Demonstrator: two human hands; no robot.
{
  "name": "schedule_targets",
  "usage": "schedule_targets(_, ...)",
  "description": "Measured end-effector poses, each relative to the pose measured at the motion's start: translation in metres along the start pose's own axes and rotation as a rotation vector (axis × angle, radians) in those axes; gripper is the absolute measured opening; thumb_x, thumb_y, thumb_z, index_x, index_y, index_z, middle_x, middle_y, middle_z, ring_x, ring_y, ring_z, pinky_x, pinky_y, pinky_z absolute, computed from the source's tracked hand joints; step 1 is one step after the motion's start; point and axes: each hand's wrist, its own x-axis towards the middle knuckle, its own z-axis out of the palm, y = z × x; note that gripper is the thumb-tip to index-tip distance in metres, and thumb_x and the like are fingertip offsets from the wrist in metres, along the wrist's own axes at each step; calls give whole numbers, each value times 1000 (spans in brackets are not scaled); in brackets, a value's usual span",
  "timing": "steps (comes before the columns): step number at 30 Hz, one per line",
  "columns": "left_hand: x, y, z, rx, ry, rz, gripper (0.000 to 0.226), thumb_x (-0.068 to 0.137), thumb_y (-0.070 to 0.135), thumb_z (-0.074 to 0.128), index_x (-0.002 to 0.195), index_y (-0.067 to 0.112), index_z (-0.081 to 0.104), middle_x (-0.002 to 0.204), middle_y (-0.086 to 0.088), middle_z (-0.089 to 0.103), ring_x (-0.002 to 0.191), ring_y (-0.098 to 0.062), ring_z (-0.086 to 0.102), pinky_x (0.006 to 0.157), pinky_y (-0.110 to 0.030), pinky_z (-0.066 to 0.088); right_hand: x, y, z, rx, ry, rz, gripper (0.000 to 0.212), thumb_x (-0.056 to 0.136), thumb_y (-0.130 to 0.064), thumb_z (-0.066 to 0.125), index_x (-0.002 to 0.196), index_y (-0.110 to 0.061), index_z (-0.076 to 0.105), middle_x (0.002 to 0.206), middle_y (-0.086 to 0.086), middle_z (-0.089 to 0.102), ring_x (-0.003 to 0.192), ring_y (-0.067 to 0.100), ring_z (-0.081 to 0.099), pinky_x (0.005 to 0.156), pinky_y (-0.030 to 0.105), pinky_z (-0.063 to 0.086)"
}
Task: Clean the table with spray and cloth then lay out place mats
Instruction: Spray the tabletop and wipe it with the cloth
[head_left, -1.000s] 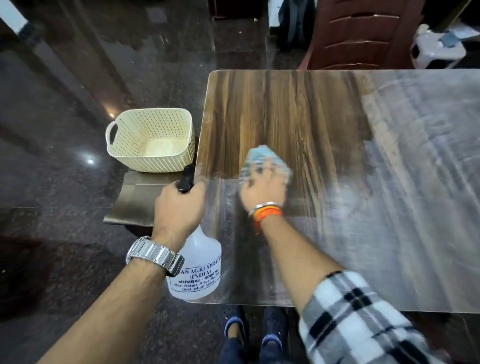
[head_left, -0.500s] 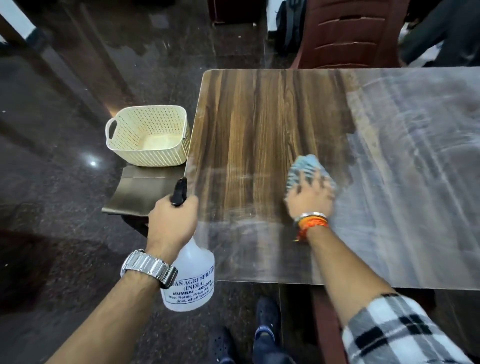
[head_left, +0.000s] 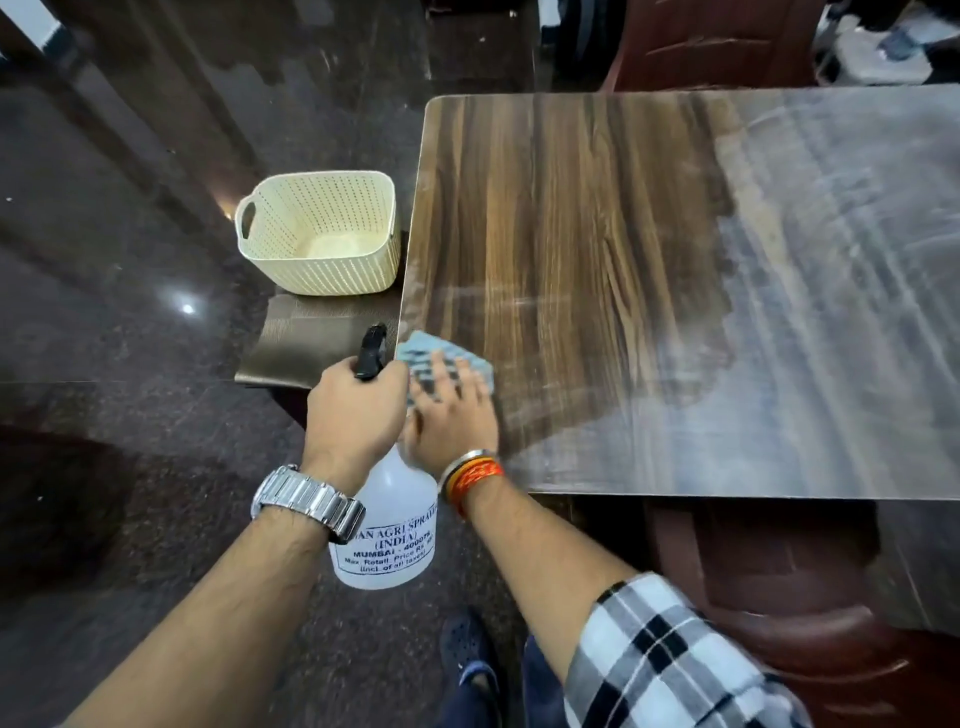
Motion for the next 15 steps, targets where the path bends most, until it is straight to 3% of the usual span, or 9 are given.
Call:
schedule_targets(3,-7,-5,-2,24,7,23,33,84,22,57,54,18,44,52,5,48,58,-23,42,55,-35,32,-14,-11,4,66,-6,-55,61,79,-41,30,131,-24,55,148,11,41,135,36,36,114,51,24)
schedule_targets(6,-10,-10,-2,44,-23,30,25,76,29,54,57,17,44,56,2,53,61,-27,50,58,-35,37,-21,16,-1,26,-6,9,52,88,-41,37,138,-27,48,153,9,34,139,33,30,116,49,18)
schedule_targets(9,-8,-13,-1,42,-55,13,18,69,33,52,60,17,49,58,1,54,62,-29,54,64,-45,49,-37,82,-9,-10,118,273,53,86,-42,41,138,-30,48,151,9,36,134,36,36,109,50,29)
schedule_targets(11,-10,-13,-2,33,-66,17,20,69,34,52,62,15,54,60,-1,56,62,-30,54,74,-54,58,-59,141,-18,-38,167,475,57,86,-43,36,140,-30,46,152,12,34,134,39,35,108,51,28)
schedule_targets(13,-13,-13,-4,31,-72,35,21,70,34,52,62,15,54,60,-1,57,64,-36,58,76,-53,58,-86,199,-33,-51,219,675,61,84,-44,30,140,-28,46,153,15,31,135,40,32,111,52,24)
schedule_targets(15,-16,-14,-7,25,-77,40,19,72,33,51,62,16,52,59,1,56,71,-44,66,70,-42,54,-109,237,-45,-23,260,833,64,82,-44,29,141,-26,46,154,16,29,137,40,28,113,52,19)
